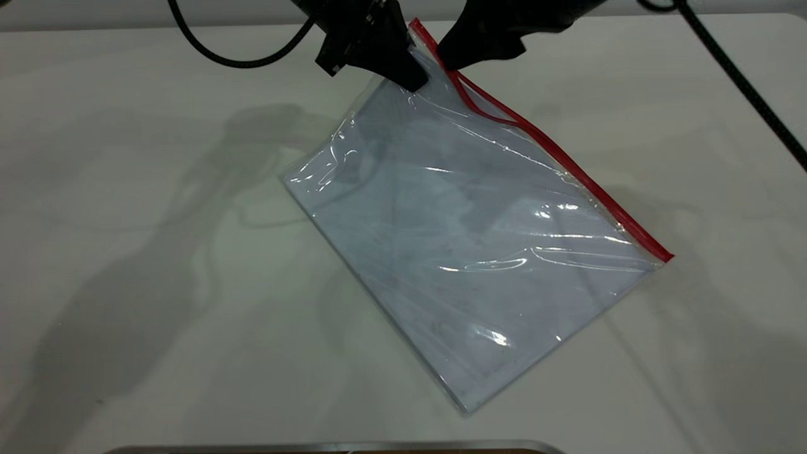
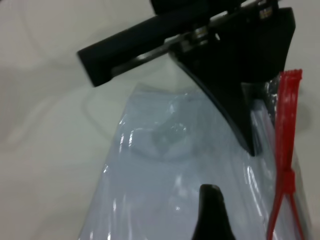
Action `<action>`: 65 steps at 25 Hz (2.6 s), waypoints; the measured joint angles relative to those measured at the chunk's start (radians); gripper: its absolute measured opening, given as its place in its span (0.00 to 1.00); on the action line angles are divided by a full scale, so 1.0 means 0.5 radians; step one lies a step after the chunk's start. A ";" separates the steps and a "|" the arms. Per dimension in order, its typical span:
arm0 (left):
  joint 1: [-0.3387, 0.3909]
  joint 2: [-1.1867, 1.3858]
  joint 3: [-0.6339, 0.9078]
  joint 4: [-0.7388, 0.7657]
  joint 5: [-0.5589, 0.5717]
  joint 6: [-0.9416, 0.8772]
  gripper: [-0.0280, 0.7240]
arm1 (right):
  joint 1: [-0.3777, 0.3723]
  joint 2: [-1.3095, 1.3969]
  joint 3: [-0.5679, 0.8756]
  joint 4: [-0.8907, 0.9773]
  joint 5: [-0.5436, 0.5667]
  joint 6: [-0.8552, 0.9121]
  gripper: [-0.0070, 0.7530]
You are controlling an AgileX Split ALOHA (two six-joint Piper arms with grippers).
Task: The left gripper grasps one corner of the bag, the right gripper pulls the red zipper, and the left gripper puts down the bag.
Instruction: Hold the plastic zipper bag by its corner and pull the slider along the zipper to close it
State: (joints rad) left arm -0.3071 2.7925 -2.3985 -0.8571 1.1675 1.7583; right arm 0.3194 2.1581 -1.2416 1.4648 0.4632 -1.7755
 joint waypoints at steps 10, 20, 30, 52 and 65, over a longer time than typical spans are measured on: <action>-0.031 0.000 0.000 -0.033 0.000 0.000 0.11 | 0.000 0.144 -0.001 0.453 -0.064 -0.407 0.71; -0.031 0.002 0.000 -0.085 0.000 -0.034 0.11 | 0.002 0.152 -0.005 0.491 -0.133 -0.441 0.20; -0.031 0.003 0.000 -0.085 0.000 -0.216 0.11 | 0.002 0.152 -0.016 0.393 -0.152 -0.301 0.06; -0.063 0.015 0.000 -0.206 0.002 -0.472 0.11 | -0.171 0.141 -0.057 -0.437 0.115 0.613 0.07; -0.059 0.033 -0.002 -0.273 0.002 -0.595 0.11 | -0.179 0.135 -0.061 -0.724 0.125 0.791 0.09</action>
State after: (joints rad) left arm -0.3364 2.8091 -2.3992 -0.9934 1.1687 1.4608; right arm 0.2297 2.2255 -1.2719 1.1029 0.5259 -1.3799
